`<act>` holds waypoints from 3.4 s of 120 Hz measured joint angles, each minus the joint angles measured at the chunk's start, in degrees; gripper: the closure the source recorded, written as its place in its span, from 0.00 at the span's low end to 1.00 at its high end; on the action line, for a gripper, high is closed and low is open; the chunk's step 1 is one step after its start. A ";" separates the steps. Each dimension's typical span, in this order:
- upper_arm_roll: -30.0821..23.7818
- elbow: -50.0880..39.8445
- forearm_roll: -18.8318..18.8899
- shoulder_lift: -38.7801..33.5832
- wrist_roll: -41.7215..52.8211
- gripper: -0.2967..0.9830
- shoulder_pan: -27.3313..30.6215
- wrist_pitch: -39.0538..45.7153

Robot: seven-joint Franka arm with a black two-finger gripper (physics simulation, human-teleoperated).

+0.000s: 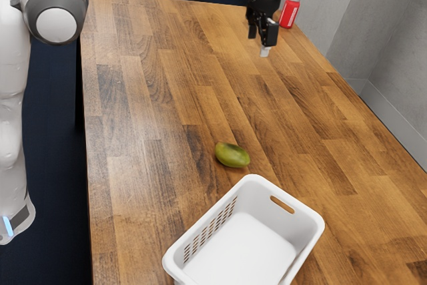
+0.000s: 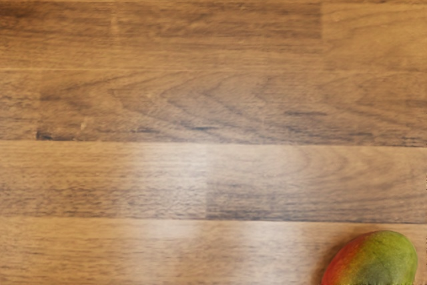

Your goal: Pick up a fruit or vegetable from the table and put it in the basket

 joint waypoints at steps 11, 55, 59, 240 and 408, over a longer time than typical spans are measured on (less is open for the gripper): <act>-0.12 0.19 0.10 0.12 0.93 0.23 -0.17 0.09; -1.89 1.51 2.12 8.96 3.69 0.23 -3.58 0.77; -1.90 1.50 2.24 9.77 3.85 0.23 -3.73 0.80; -2.52 -33.35 5.31 -5.51 6.52 0.23 -9.03 11.37; -2.78 -33.93 4.43 0.71 8.53 0.23 -11.35 16.02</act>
